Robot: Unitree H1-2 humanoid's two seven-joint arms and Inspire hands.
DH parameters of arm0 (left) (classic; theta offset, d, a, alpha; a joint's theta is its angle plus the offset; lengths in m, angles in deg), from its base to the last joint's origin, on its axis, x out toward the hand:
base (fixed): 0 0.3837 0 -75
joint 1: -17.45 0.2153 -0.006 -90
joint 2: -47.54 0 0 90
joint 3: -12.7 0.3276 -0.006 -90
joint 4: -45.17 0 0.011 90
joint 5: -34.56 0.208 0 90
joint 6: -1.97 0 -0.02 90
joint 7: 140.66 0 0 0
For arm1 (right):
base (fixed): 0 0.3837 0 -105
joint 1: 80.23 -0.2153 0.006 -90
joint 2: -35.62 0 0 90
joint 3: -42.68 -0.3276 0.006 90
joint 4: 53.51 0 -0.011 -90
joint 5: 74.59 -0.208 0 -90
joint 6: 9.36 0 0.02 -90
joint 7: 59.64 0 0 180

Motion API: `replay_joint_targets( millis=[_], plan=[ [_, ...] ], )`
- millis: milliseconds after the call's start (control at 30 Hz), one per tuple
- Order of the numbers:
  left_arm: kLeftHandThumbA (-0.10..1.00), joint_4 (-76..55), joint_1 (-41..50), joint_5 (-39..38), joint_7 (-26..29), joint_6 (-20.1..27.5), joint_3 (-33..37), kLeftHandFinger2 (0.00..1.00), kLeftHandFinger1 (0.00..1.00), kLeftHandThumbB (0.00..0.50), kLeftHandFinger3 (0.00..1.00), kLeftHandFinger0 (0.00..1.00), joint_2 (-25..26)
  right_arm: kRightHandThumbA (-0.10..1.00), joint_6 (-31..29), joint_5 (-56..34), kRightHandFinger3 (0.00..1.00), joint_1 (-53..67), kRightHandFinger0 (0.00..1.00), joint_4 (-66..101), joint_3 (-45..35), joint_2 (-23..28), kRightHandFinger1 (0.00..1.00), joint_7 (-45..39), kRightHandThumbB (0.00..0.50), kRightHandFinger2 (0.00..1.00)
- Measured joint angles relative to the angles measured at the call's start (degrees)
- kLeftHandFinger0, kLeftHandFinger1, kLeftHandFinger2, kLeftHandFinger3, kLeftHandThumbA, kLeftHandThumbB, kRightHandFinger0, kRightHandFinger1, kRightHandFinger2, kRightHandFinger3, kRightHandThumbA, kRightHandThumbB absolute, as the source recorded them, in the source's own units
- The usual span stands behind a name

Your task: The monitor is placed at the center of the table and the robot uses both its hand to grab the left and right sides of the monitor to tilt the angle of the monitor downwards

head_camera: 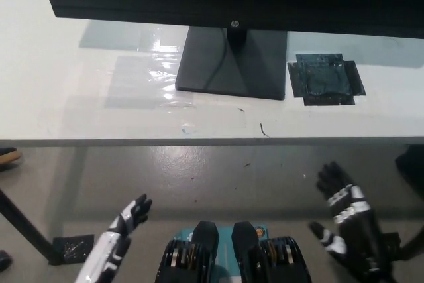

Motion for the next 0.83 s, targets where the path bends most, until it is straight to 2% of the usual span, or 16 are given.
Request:
replay_joint_targets(
  millis=[67, 167, 267, 333, 633, 733, 833],
  plan=[
    [1.00, 6.06, -1.69, 1.17, 0.00, 0.28, -0.29, 1.00, 1.00, 0.319, 1.00, 1.00, -1.06, 1.00, -0.13, 1.64, 1.00, -1.85, 1.00, -6.63, -1.18, -1.83, 1.00, -0.81, 0.357, 1.00],
    [1.00, 11.60, -3.50, 2.60, 0.00, 0.72, -0.53, 1.00, 1.00, 0.297, 1.00, 1.00, -1.99, 1.00, -0.28, 3.67, 1.00, -3.69, 1.00, -14.05, -3.15, -3.74, 1.00, -2.26, 0.402, 1.00],
    [1.00, 14.08, -4.14, 3.11, -0.09, 1.02, -0.80, 1.00, 1.00, 0.313, 1.00, 1.00, -2.33, 1.00, -0.41, 4.89, 1.00, -4.93, 1.00, -18.70, -5.17, -4.86, 1.00, -3.15, 0.379, 1.00],
    [1.00, 16.31, -4.61, 3.67, -0.26, 1.16, -0.98, 1.00, 1.00, 0.317, 1.00, 1.00, -2.68, 1.00, -0.71, 6.24, 1.00, -6.11, 1.00, -22.39, -6.85, -5.24, 1.00, -3.80, 0.397, 1.00],
    [1.00, 17.68, -5.37, 5.13, -1.35, 1.46, -1.04, 1.00, 1.00, 0.317, 1.00, 1.00, -2.98, 1.00, -1.43, 9.69, 1.00, -8.19, 0.98, -26.48, -8.86, -5.80, 1.00, -5.64, 0.436, 1.00],
    [1.00, 17.92, -5.53, 5.61, -1.49, 1.55, -1.12, 1.00, 1.00, 0.315, 1.00, 1.00, -3.00, 1.00, -1.50, 10.61, 1.00, -8.55, 0.98, -26.87, -8.92, -5.81, 1.00, -5.87, 0.469, 1.00],
    [1.00, 17.98, -5.54, 5.92, -1.63, 1.62, -1.21, 1.00, 1.00, 0.307, 1.00, 1.00, -3.00, 1.00, -1.55, 11.08, 1.00, -8.88, 0.97, -27.38, -8.96, -5.81, 1.00, -6.02, 0.472, 1.00]
  ],
)
